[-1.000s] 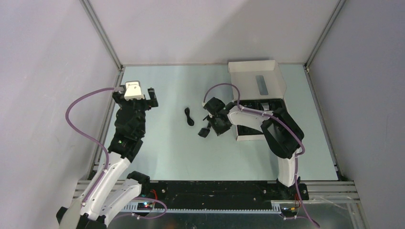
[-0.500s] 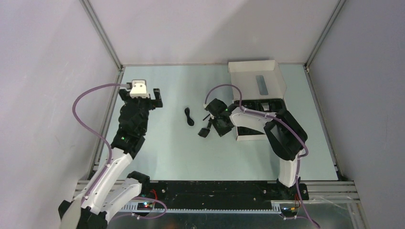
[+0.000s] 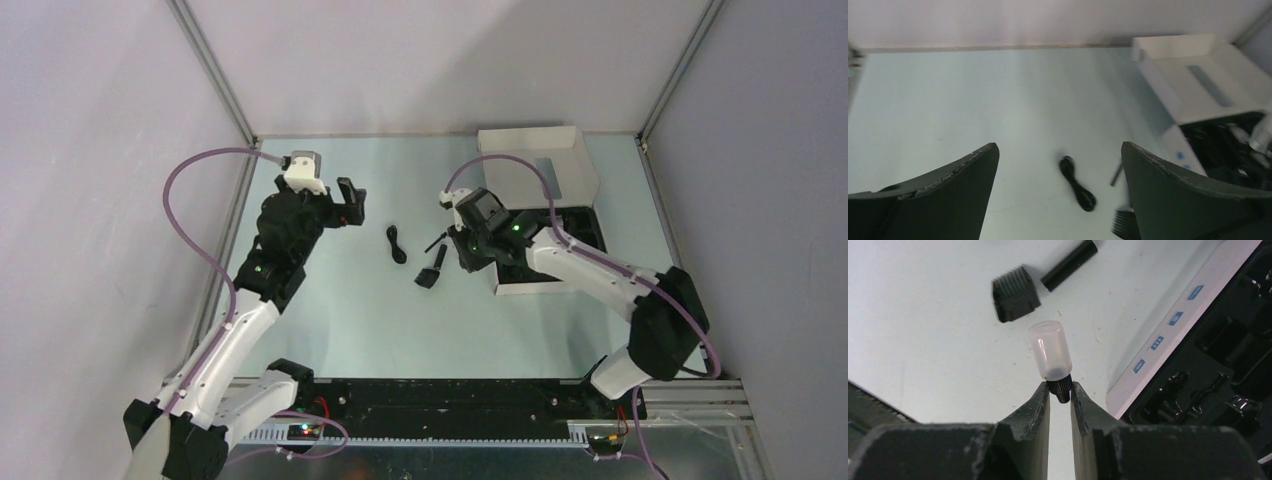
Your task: Sort the hair-cutting tools
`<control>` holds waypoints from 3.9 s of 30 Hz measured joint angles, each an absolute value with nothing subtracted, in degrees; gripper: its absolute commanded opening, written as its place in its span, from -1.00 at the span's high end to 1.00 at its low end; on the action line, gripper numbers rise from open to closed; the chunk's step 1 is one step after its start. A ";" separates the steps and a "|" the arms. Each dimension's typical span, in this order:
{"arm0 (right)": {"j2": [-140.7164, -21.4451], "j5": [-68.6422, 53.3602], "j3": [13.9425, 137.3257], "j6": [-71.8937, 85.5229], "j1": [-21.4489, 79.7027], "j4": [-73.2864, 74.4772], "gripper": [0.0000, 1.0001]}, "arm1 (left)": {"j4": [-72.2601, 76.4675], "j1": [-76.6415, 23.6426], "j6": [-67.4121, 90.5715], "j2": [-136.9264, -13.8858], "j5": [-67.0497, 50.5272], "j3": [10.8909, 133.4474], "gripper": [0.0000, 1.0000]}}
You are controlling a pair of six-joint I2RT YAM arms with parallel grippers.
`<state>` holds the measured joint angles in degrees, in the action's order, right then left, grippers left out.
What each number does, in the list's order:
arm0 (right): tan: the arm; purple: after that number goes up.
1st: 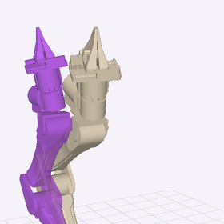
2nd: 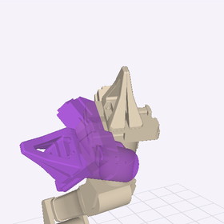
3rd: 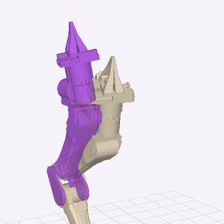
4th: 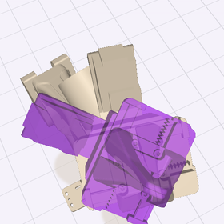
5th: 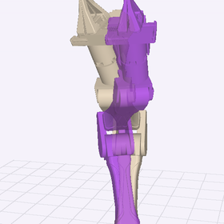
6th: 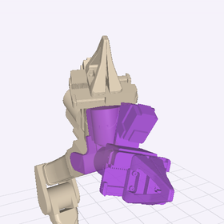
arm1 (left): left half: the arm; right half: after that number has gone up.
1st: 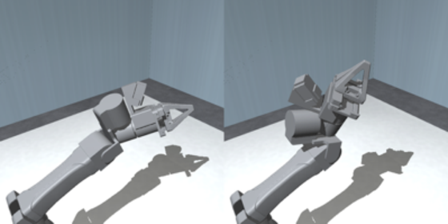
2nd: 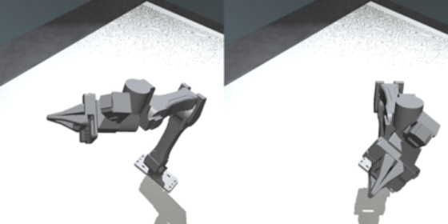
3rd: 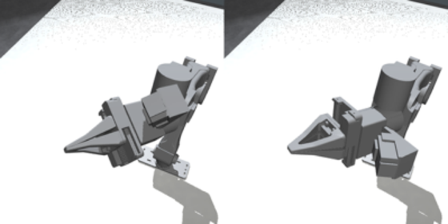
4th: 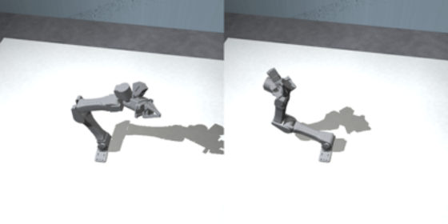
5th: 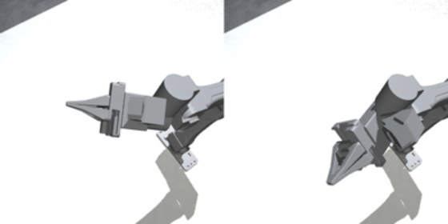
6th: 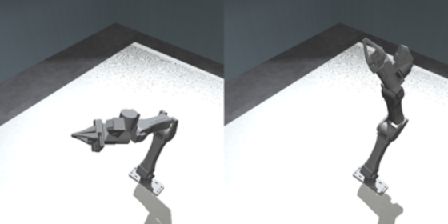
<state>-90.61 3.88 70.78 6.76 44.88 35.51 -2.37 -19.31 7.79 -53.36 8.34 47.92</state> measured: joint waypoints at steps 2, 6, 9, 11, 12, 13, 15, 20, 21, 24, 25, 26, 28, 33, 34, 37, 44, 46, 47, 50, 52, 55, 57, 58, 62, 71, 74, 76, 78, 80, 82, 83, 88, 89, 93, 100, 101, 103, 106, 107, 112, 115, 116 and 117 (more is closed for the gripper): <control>-87.44 1.89 70.72 6.74 44.88 35.29 1.00 | -3.33 -19.31 11.25 -53.36 4.71 48.53 -0.99; -83.09 -1.72 70.67 6.37 44.88 34.65 1.00 | -4.32 -19.38 19.86 -54.26 -4.51 48.56 -0.99; -80.31 -4.23 70.61 5.91 44.88 33.82 0.99 | -4.40 -20.05 25.39 -55.86 -9.76 48.49 -0.97; -78.96 -5.63 70.59 5.74 44.88 33.30 0.99 | -4.34 -21.39 29.04 -57.08 -12.84 48.40 -0.93; -78.48 -6.09 70.59 5.69 44.88 33.06 0.99 | -4.14 -22.11 30.24 -57.47 -13.82 48.29 -0.92; -78.00 -6.68 70.59 5.67 44.91 32.67 0.99 | -3.73 -23.00 31.73 -57.87 -14.79 48.10 -0.87; -77.28 -7.51 70.57 5.54 44.91 32.01 0.99 | -2.61 -24.95 34.37 -58.72 -16.60 47.66 -0.81; -76.27 -9.04 70.50 5.54 45.01 30.57 0.99 | 0.45 -28.71 39.31 -61.84 -19.35 47.59 -0.63; -76.20 -9.15 70.50 5.54 45.04 30.37 0.99 | 0.91 -29.23 40.16 -62.41 -19.70 47.57 -0.54; -76.12 -9.61 70.48 5.85 45.28 29.61 1.00 | 2.11 -30.63 42.00 -63.53 -20.21 47.57 -0.39; -76.09 -9.76 70.48 5.96 45.34 29.36 1.00 | 2.57 -30.98 42.72 -63.77 -20.21 47.57 -0.32; -76.09 -9.80 70.48 5.98 45.39 29.21 1.00 | 2.90 -31.29 43.22 -63.92 -20.23 47.57 -0.28; -76.05 -9.91 70.46 6.07 45.50 28.69 1.00 | 3.77 -31.86 44.07 -64.27 -20.25 47.57 -0.13; -76.03 -9.93 70.39 6.81 45.69 27.97 1.00 | 5.32 -32.75 45.89 -65.06 -20.43 47.57 -0.06; -76.03 -9.93 70.39 6.90 45.69 27.92 1.00 | 5.48 -32.82 46.19 -65.10 -20.45 47.57 -0.05; -76.03 -9.91 70.37 7.05 45.69 27.73 0.99 | 5.54 -32.84 46.61 -65.17 -20.56 47.57 -0.03; -76.03 -9.91 70.37 7.38 45.74 27.03 0.99 | 5.69 -32.86 47.18 -65.47 -20.84 47.57 0.06; -76.03 -9.91 70.35 7.46 45.80 26.98 0.99 | 5.76 -32.86 47.46 -65.63 -21.02 47.57 0.15; -76.03 -9.91 70.35 7.46 45.82 26.98 0.99 | 5.78 -32.88 47.55 -65.69 -21.15 47.57 0.22; -76.03 -9.82 70.35 7.46 45.91 26.89 0.98 | 5.93 -32.88 47.72 -65.71 -21.28 47.55 0.35; -76.03 -9.74 70.32 7.49 45.93 26.81 0.97 | 5.98 -32.88 47.86 -65.71 -21.39 47.55 0.43; -76.03 -9.47 70.28 7.51 45.98 26.65 0.91 | 6.17 -32.88 47.99 -65.73 -21.47 47.55 0.55; -76.03 -9.34 70.28 7.79 45.98 26.57 0.82 | 6.31 -32.88 48.01 -65.71 -21.45 47.55 0.58; -76.03 -9.32 70.28 7.97 45.98 26.46 0.70 | 6.33 -32.88 48.01 -65.71 -21.43 47.55 0.59; -75.70 -9.10 70.13 8.99 45.98 26.06 0.30 | 6.74 -32.84 48.27 -65.69 -21.34 47.53 0.62; -69.14 -12.36 65.58 17.67 40.38 17.28 -0.98 | 14.59 -25.96 56.80 -63.70 -22.26 39.94 0.65; -65.54 -17.26 61.39 25.50 33.43 10.46 -0.99 | 16.71 -23.90 60.23 -62.96 -21.67 38.70 0.65; -64.10 -20.36 58.54 31.92 28.97 5.04 -0.99 | 18.44 -23.83 62.13 -62.39 -21.41 38.63 0.65; -63.40 -23.53 55.68 39.44 24.84 -0.71 -0.99 | 21.02 -23.83 64.42 -61.67 -21.15 38.57 0.68; -63.42 -25.71 53.76 45.47 22.68 -5.17 -0.99 | 23.64 -23.83 66.61 -60.97 -20.78 38.28 0.69; -63.42 -27.59 52.51 50.83 21.78 -8.58 -0.99 | 25.54 -23.83 68.55 -60.42 -20.08 37.89 0.69; -63.42 -28.42 52.29 53.08 21.65 -10.07 -0.99 | 26.17 -23.83 69.28 -60.20 -19.70 37.69 0.69; -63.83 -31.00 52.27 62.24 21.50 -18.52 -0.99 | 28.86 -23.88 73.03 -59.70 -18.52 36.69 0.69; -64.12 -31.27 52.27 63.57 21.50 -19.84 -0.99 | 29.45 -23.88 73.63 -59.57 -18.26 36.34 0.69; -65.84 -31.68 52.27 68.05 21.50 -23.29 -0.99 | 31.75 -24.03 76.66 -59.51 -17.74 34.63 0.69; -68.95 -32.69 52.12 75.61 21.30 -28.51 -0.84 | 34.46 -24.29 80.73 -59.51 -16.64 33.39 0.68; -69.19 -32.84 51.96 76.62 21.28 -29.50 -0.78 | 34.96 -24.36 81.17 -59.51 -16.58 33.39 0.68; -69.52 -33.08 51.68 78.15 21.28 -31.38 -0.76 | 35.48 -24.51 81.67 -59.48 -16.49 33.39 0.68; -69.76 -33.54 51.53 79.59 21.26 -33.39 -0.72 | 35.88 -24.69 82.43 -59.44 -16.25 33.39 0.68; -69.76 -33.61 51.53 79.90 21.26 -33.80 -0.70 | 35.99 -24.73 82.63 -59.44 -16.19 33.39 0.68; -69.73 -33.30 51.51 78.76 21.30 -34.15 -0.54 | 37.80 -25.28 84.20 -59.44 -15.73 32.82 0.68; -69.52 -32.29 51.42 76.31 21.65 -33.47 -0.37 | 39.46 -25.63 85.69 -59.55 -15.49 31.94 0.68; -69.30 -31.88 51.42 75.50 21.76 -33.15 -0.34 | 40.05 -25.78 86.21 -59.61 -15.33 31.64 0.68; -69.08 -31.48 51.42 74.70 21.93 -32.86 -0.30 | 40.45 -25.98 86.76 -59.70 -15.18 31.38 0.68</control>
